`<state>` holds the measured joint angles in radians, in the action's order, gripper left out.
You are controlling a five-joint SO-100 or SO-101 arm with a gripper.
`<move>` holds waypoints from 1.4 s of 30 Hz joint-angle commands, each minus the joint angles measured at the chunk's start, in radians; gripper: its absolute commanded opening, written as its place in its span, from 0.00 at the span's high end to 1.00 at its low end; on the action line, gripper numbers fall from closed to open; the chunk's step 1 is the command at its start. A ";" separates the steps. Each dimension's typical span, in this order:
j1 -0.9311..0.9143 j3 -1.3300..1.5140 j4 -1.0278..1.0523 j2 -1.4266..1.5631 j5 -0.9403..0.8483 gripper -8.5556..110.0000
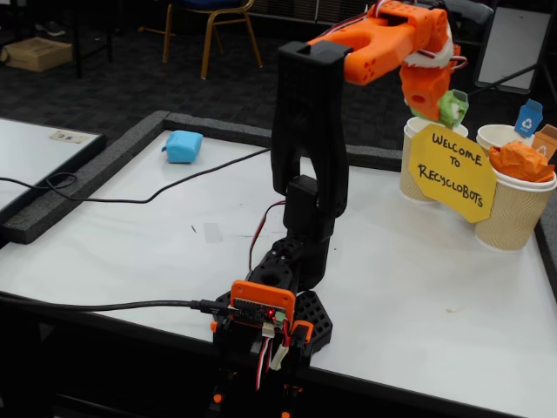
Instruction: Sort rubbish by color.
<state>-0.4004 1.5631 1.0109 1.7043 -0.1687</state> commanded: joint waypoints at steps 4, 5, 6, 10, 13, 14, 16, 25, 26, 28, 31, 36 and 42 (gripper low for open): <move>-0.003 -0.261 -0.054 -0.055 -0.026 0.90; -0.002 -0.273 -0.054 -0.064 -0.026 0.90; 0.000 -0.284 -0.052 -0.072 -0.026 0.90; 0.009 -0.305 -0.049 -0.103 -0.026 0.89; 0.009 -0.328 -0.049 -0.129 -0.026 0.88; 0.008 -0.331 -0.049 -0.132 -0.026 0.87; 0.005 -0.333 -0.051 -0.135 -0.026 0.85; 0.000 -0.333 -0.055 -0.143 -0.026 0.81; 0.000 -0.333 -0.055 -0.143 -0.026 0.81; -0.003 -0.333 -0.055 -0.144 -0.026 0.81; -0.008 -0.333 -0.057 -0.144 -0.026 0.81; -0.012 -0.333 -0.058 -0.144 -0.026 0.81; -0.005 -0.388 0.031 -0.117 -0.017 0.86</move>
<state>-0.3973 1.3499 1.0094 1.5263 -0.1687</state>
